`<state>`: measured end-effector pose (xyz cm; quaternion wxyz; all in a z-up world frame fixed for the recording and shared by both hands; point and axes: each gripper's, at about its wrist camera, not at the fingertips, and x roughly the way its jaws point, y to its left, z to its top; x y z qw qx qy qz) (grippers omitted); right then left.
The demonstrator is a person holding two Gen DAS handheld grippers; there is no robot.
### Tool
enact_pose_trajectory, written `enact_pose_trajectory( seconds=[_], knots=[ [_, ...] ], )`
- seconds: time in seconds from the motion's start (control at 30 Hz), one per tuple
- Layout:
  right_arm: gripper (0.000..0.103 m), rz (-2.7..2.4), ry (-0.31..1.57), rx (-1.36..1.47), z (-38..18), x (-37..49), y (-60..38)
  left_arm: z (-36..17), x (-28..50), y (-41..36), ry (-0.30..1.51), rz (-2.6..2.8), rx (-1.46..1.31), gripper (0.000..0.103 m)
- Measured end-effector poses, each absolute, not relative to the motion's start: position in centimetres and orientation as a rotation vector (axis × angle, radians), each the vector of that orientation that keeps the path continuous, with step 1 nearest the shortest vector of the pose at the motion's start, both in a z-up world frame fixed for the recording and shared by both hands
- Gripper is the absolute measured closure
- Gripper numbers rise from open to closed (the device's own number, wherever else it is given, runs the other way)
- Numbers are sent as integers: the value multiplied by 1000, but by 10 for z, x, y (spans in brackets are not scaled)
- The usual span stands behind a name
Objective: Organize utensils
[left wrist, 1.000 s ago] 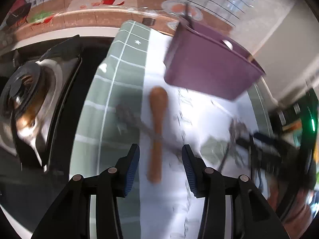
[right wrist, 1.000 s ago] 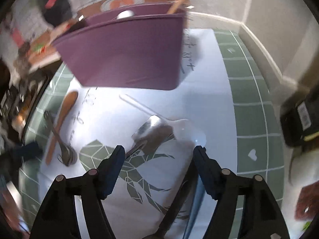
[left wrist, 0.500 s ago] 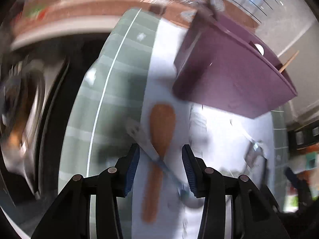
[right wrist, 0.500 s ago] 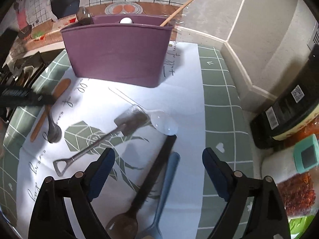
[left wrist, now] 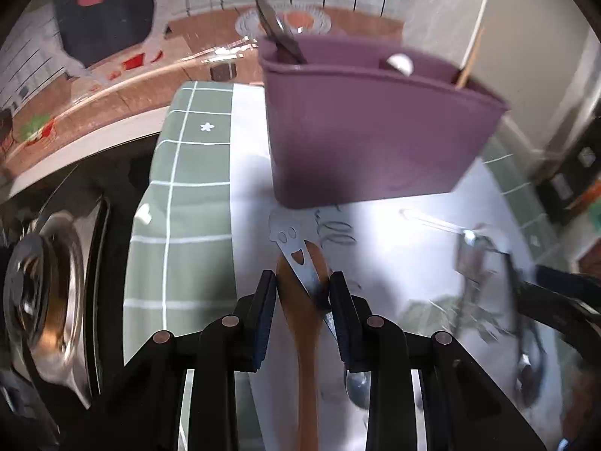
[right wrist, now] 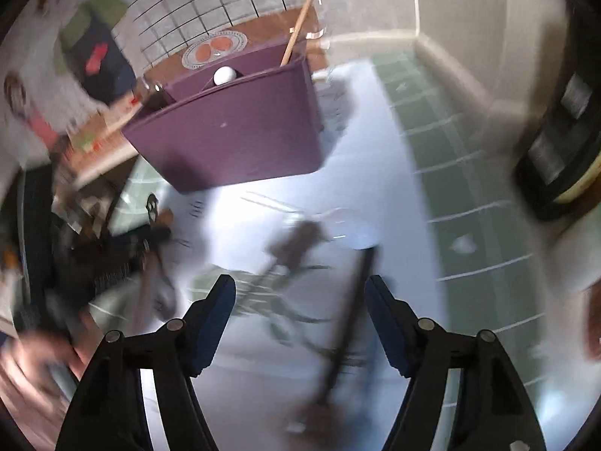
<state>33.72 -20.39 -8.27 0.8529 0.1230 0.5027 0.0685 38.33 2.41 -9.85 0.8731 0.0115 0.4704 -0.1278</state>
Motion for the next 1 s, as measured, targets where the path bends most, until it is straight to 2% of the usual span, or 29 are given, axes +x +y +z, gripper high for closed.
enact_pose_trajectory(
  seconds=[0.07,0.13,0.33,0.43,0.57,0.7,1.0],
  knots=[
    [47,143,1100,278,-92,350,-192,-91,373,32,961,-263,-10,73],
    [52,96,1134,243,-101,361,-181,-83,365,44,932,-256,-36,73],
    [51,-73,1100,188,-110,384,-154,-59,335,63,842,-236,-100,73],
    [52,-110,1069,59,-115,392,-128,-48,328,69,812,-236,-115,73],
    [74,-61,1021,-80,-115,387,-107,-40,323,67,773,-235,-108,73],
    [74,18,1014,-157,-112,377,-107,-29,317,66,748,-242,-110,73],
    [74,231,882,-23,-50,323,-150,-3,287,54,679,-270,-105,73]
  ],
)
